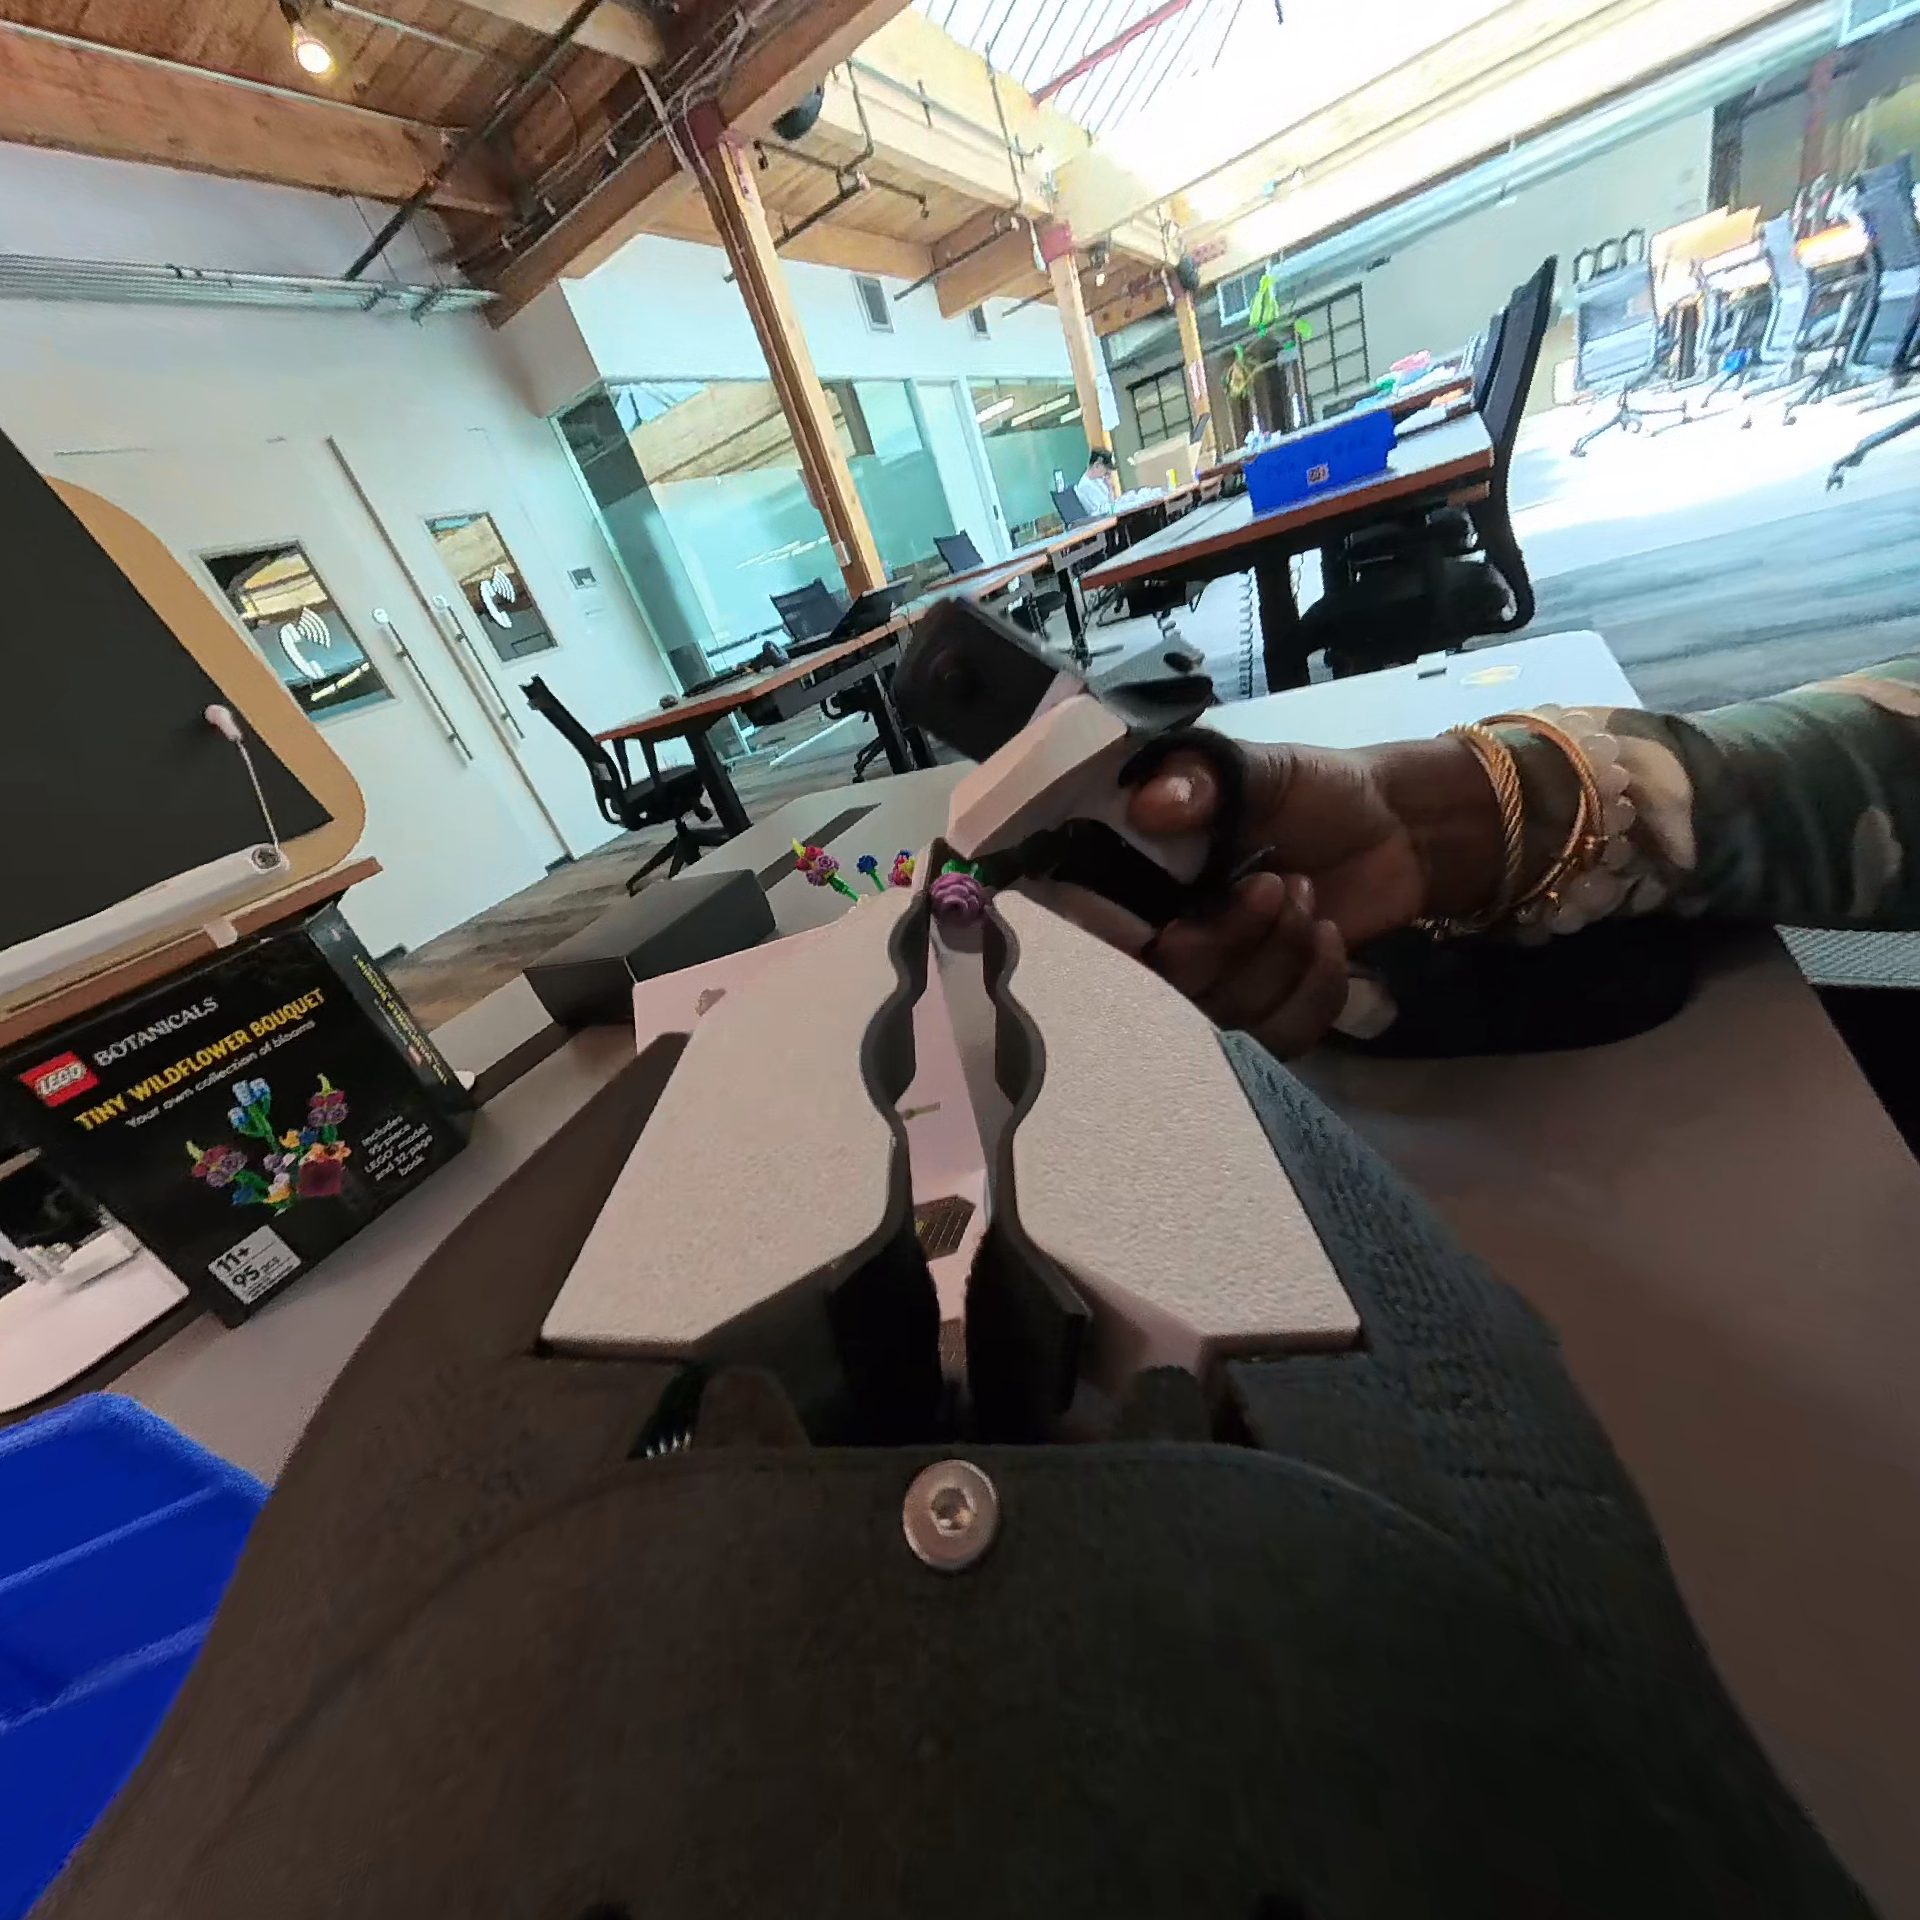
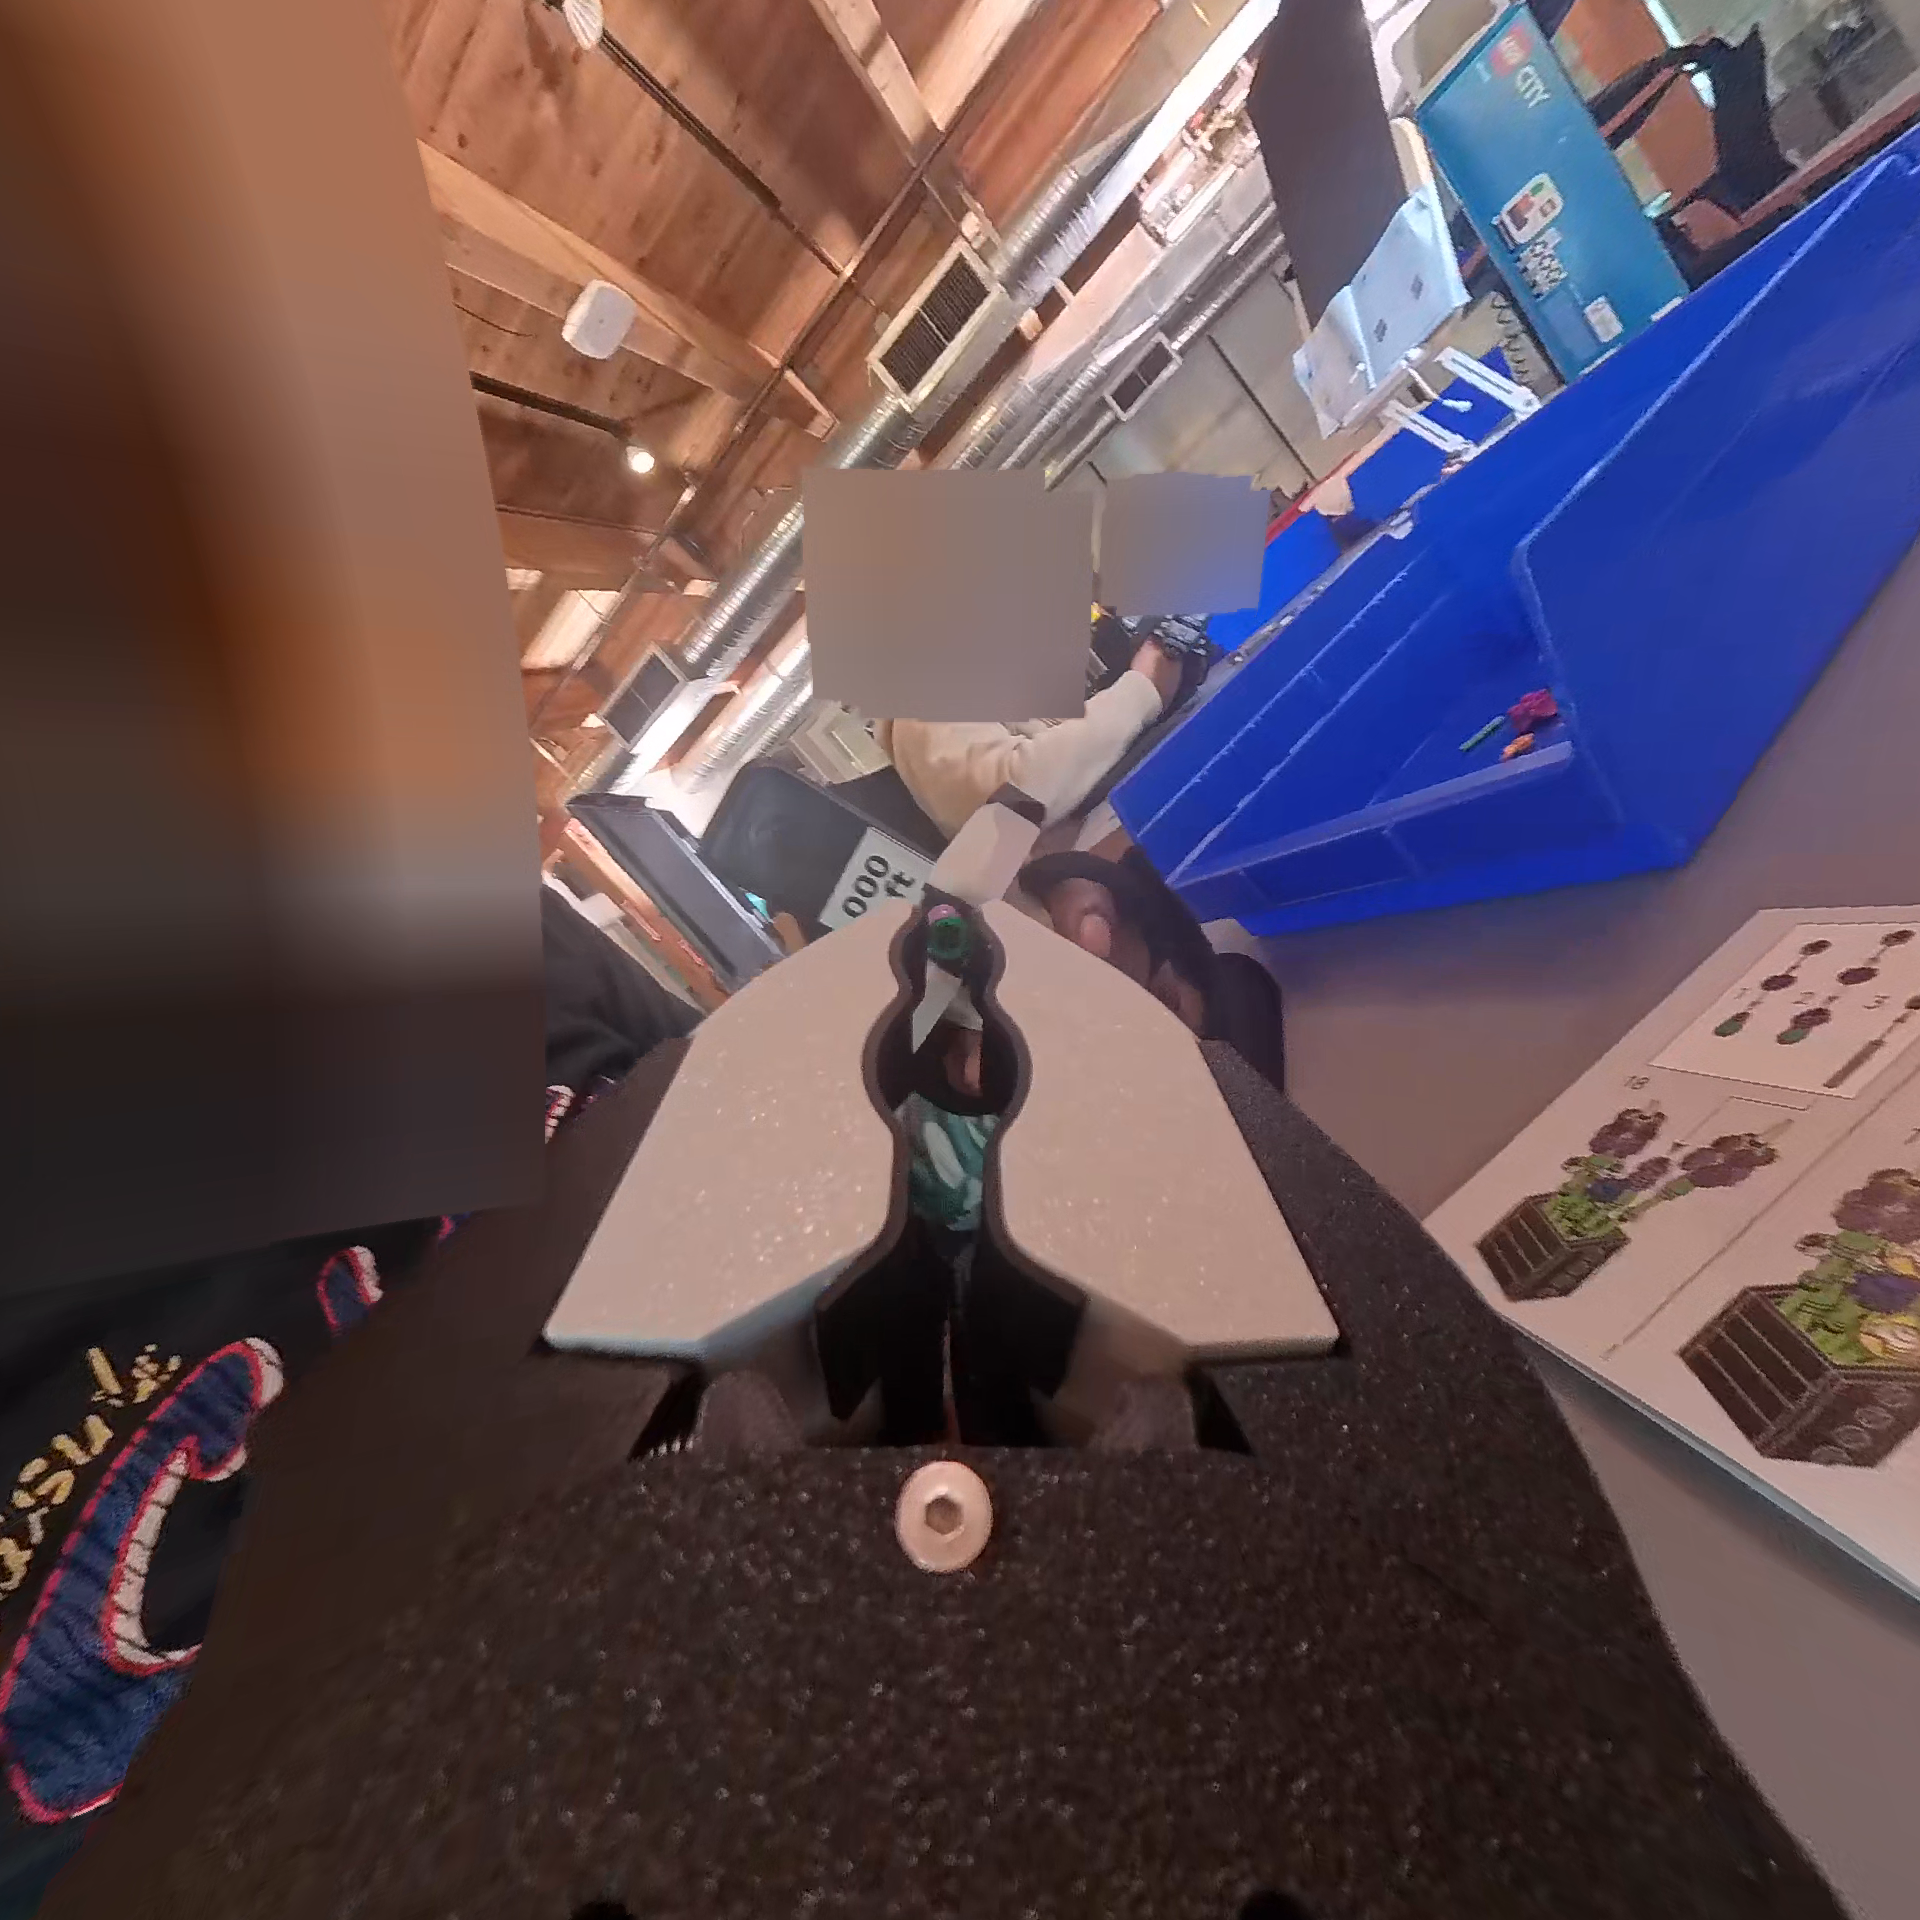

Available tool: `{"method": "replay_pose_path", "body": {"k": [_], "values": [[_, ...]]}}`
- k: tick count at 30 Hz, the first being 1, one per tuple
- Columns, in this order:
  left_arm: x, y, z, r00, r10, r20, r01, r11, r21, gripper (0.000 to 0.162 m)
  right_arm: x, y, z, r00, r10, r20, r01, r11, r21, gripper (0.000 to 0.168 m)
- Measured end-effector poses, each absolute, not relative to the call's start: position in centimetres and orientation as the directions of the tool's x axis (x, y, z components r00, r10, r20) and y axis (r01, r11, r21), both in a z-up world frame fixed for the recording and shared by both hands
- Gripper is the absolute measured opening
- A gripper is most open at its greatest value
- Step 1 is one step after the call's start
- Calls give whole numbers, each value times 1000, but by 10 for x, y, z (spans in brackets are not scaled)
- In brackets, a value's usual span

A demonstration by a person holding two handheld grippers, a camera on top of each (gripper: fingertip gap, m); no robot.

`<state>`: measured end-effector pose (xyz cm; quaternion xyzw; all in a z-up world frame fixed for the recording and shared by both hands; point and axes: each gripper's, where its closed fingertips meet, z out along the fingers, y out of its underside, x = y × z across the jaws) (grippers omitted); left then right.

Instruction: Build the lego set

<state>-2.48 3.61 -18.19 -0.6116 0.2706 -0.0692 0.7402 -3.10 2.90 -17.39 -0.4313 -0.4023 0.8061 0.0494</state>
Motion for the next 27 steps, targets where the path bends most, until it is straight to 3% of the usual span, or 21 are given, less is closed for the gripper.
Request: {"method": "replay_pose_path", "body": {"k": [6,12,15,20,27], "values": [[-19,24,-159,838,-445,-315,-122,409,-904,24,-23,22,-152,-714,178,-677,303,-793,-528,7],[-11,21,-156,819,-478,-317,-88,442,-893,19,-20,13,-143,-740,2,-673,372,-832,-411,7],[-13,19,-153,824,-484,-297,-58,448,-892,11,-20,9,-142,-744,-12,-668,379,-831,-407,7],[-14,16,-148,824,-496,-276,-18,463,-886,20,-21,7,-145,-735,-24,-678,390,-832,-394,7],[-11,15,-150,817,-494,-299,-44,463,-885,12,-22,4,-146,-729,-53,-682,417,-824,-382,7]]}}
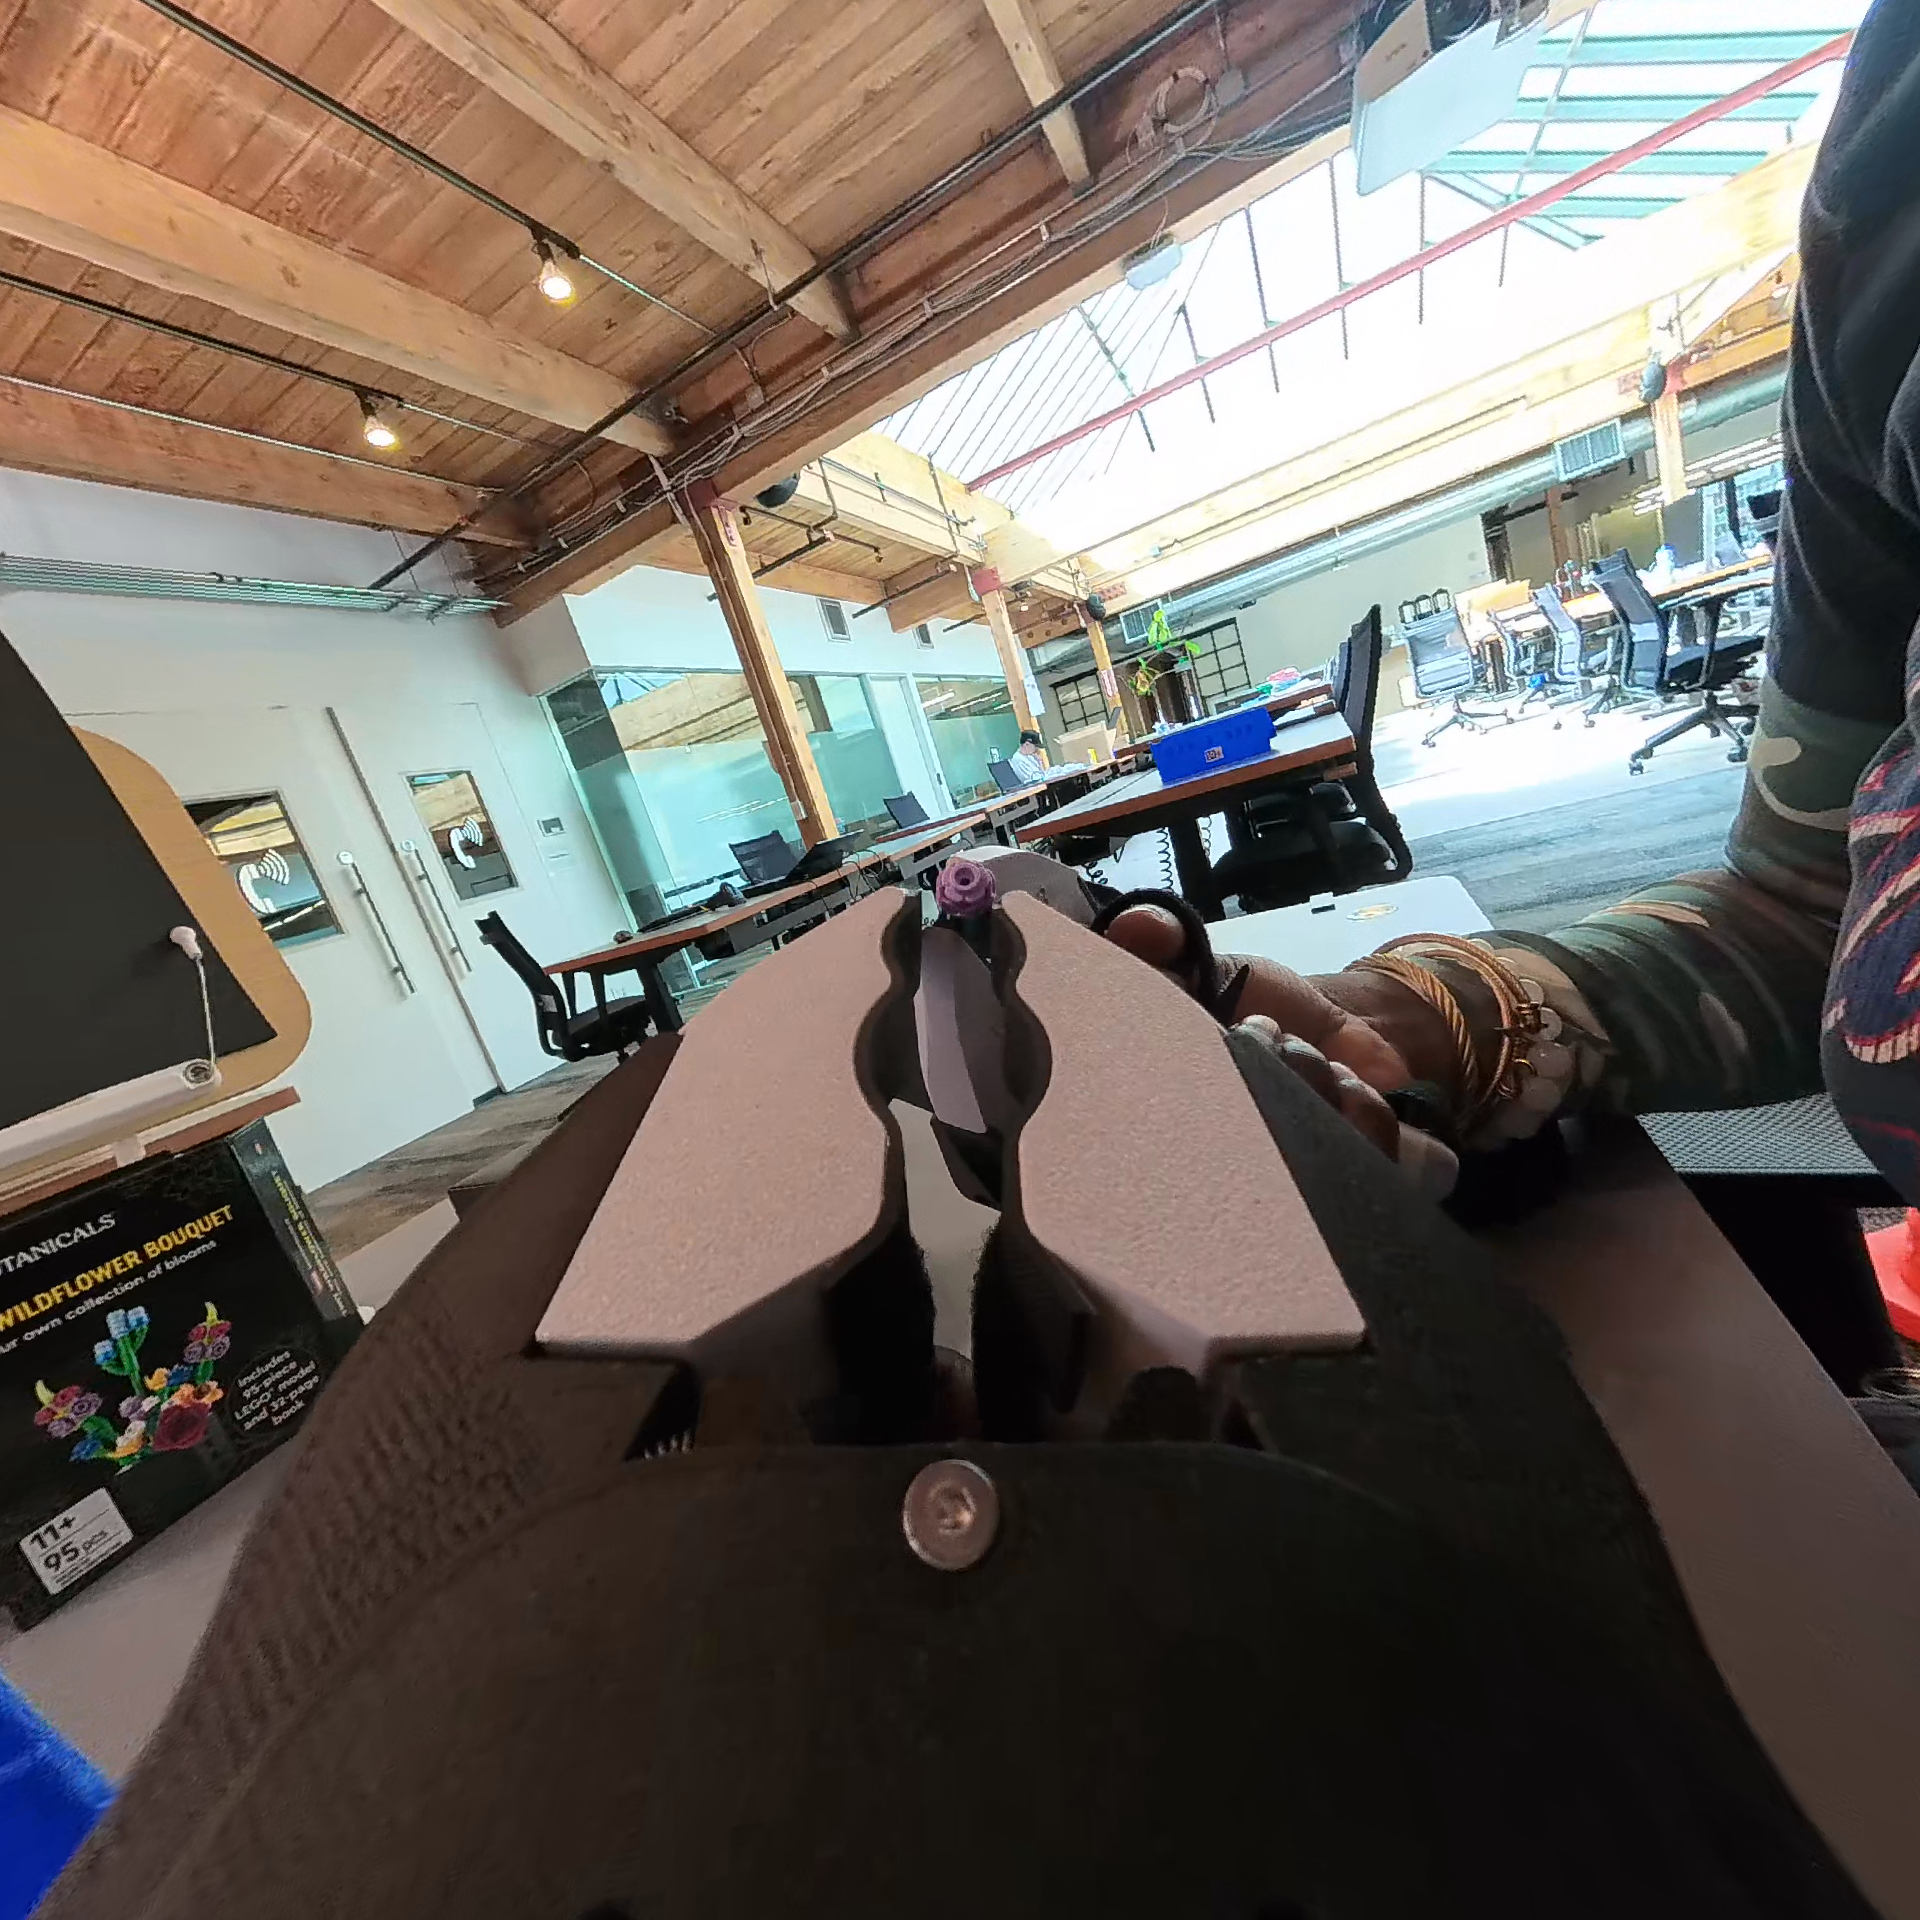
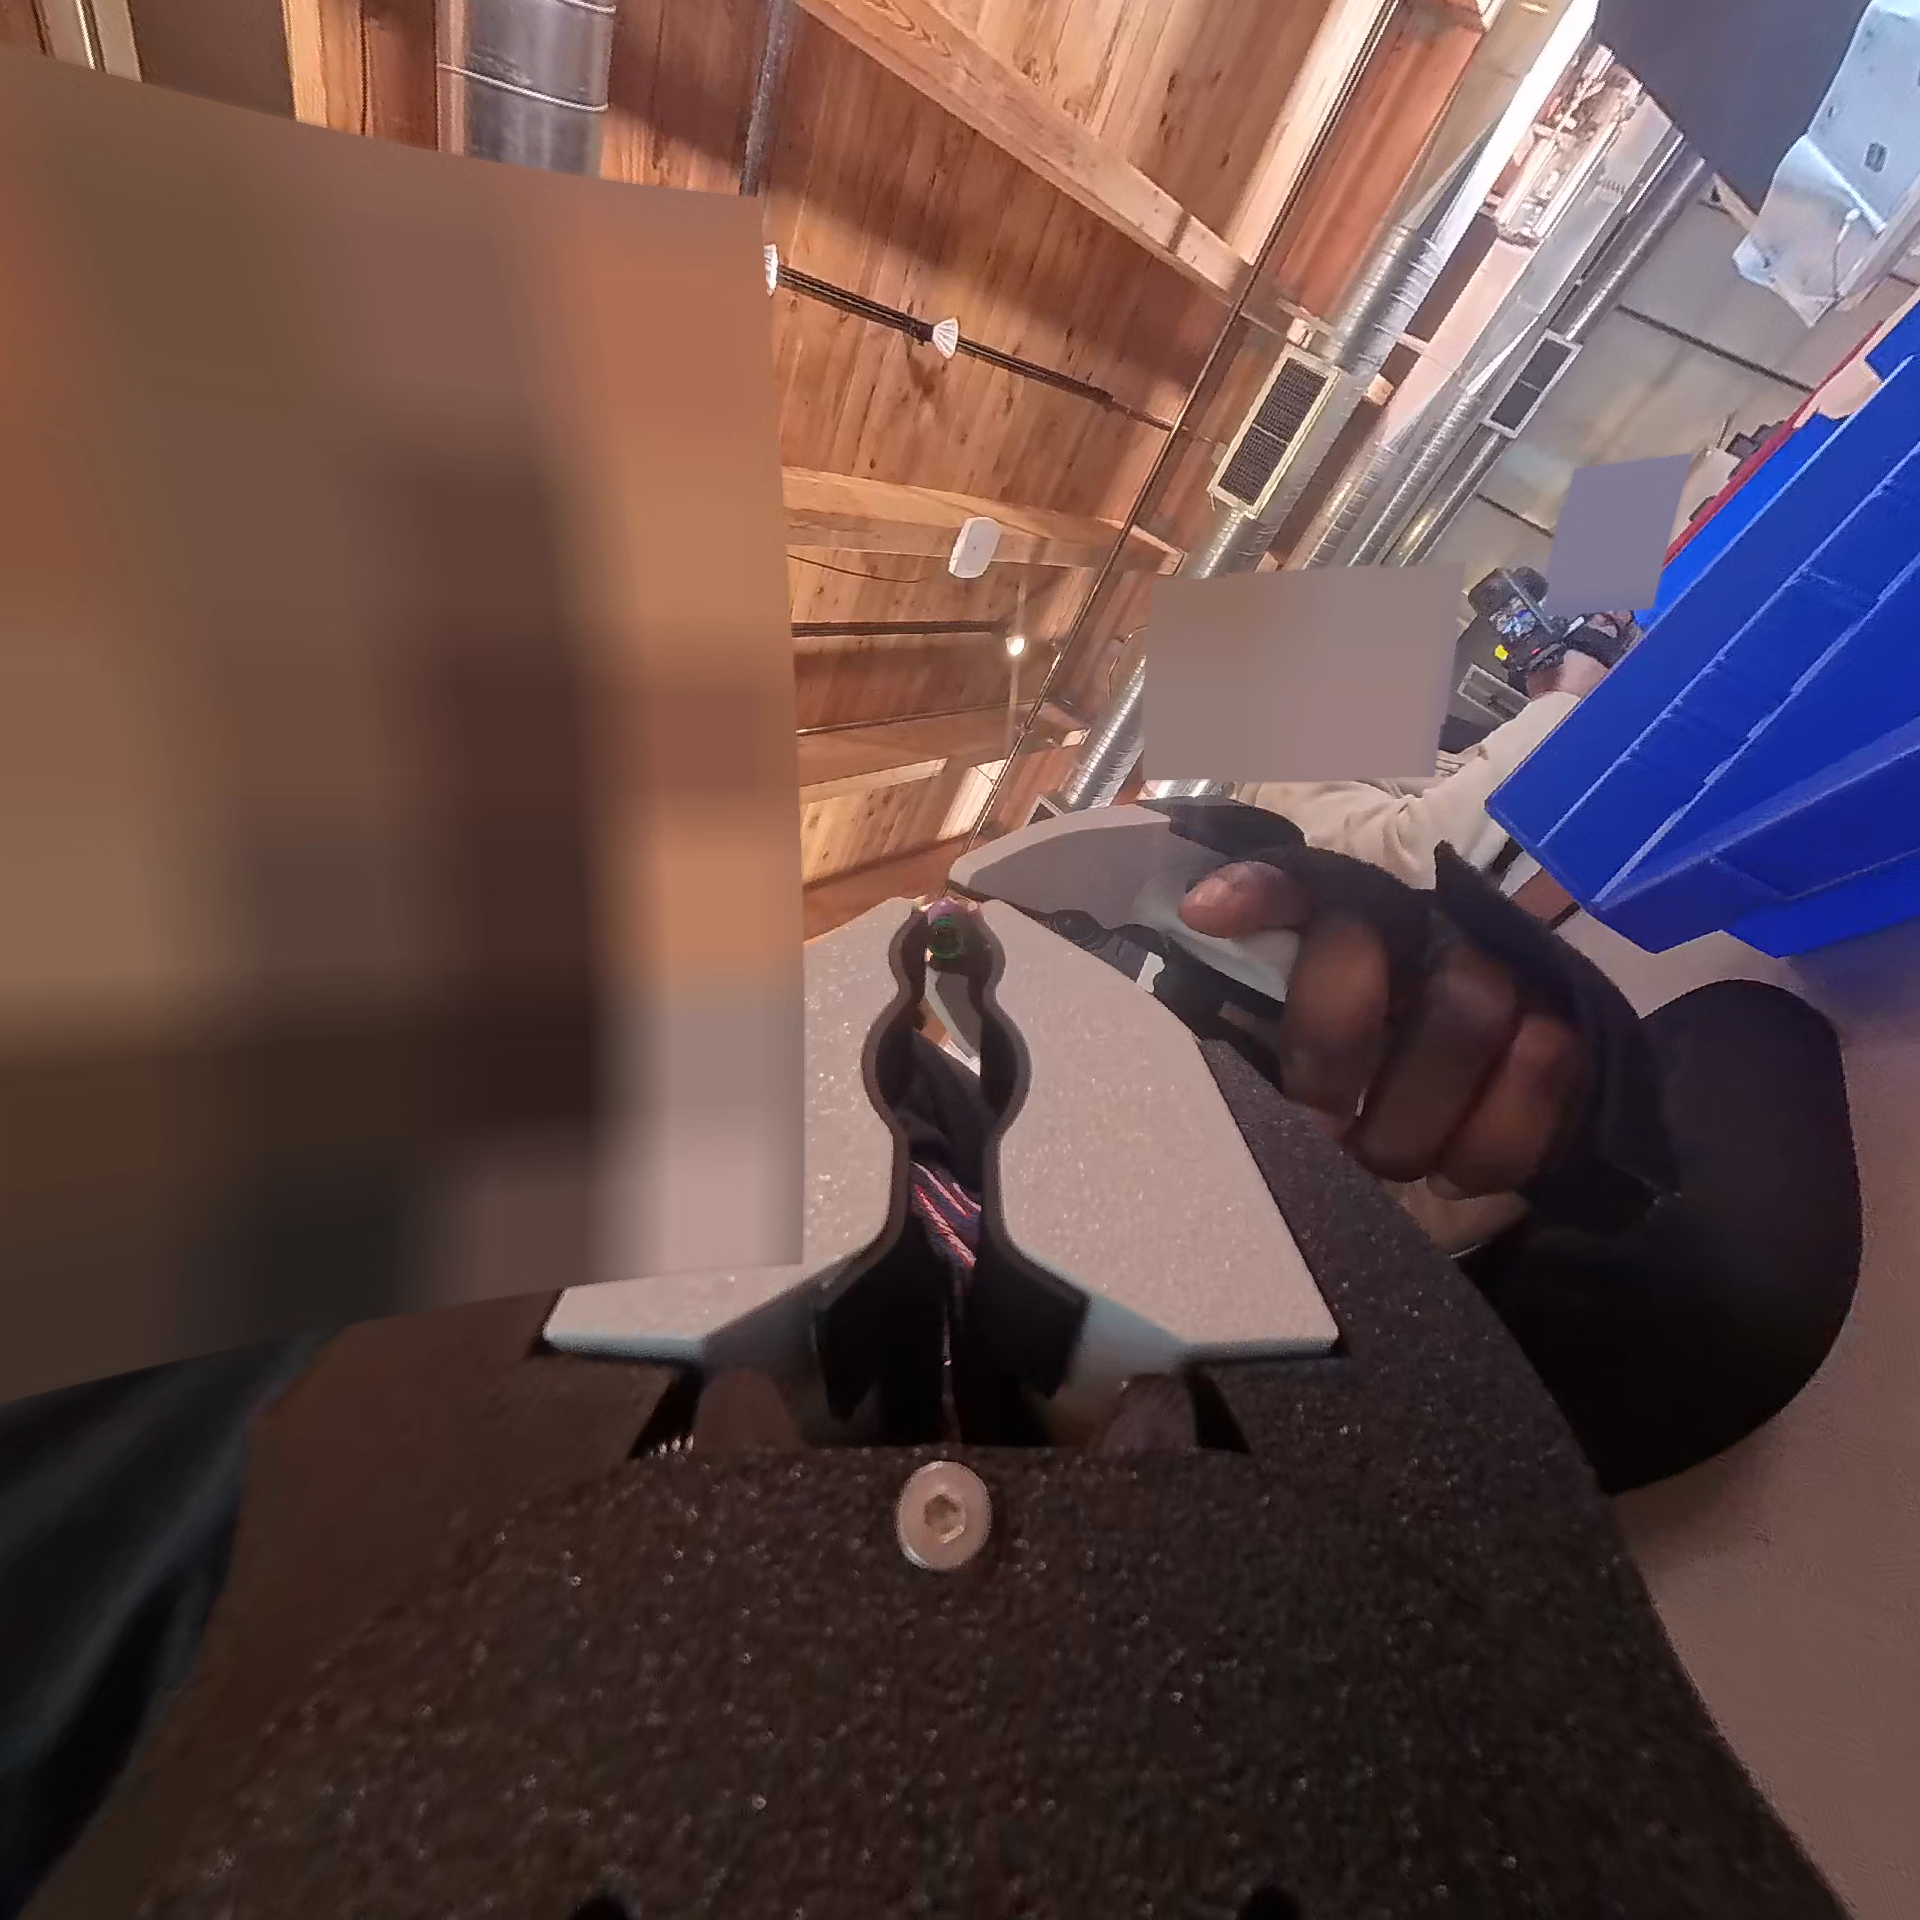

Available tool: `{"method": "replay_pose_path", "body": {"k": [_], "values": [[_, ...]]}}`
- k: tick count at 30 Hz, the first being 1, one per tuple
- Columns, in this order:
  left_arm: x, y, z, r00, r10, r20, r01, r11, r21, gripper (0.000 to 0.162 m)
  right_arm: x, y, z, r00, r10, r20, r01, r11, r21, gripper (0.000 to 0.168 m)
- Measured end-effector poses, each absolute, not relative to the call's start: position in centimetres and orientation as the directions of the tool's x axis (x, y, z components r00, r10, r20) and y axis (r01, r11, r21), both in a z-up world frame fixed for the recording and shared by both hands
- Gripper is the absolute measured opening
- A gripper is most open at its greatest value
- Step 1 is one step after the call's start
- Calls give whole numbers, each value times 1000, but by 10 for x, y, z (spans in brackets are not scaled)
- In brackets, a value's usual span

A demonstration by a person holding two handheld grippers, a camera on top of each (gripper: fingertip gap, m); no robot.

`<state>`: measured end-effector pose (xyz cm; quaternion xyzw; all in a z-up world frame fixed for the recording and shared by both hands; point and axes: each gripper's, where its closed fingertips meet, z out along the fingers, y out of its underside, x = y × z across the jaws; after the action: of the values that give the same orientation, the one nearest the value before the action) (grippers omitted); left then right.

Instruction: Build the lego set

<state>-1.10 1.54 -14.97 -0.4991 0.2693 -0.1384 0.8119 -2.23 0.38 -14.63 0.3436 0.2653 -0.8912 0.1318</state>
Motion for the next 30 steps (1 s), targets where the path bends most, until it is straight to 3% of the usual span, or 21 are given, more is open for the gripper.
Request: {"method": "replay_pose_path", "body": {"k": [23,30], "values": [[-6,11,-152,790,-538,-293,-39,433,-901,8,-19,4,-151,-729,95,-678,308,-839,-449,1],[-16,15,-152,821,-514,-248,-24,403,-915,7,-22,10,-155,-690,241,-682,242,-811,-532,4]]}}
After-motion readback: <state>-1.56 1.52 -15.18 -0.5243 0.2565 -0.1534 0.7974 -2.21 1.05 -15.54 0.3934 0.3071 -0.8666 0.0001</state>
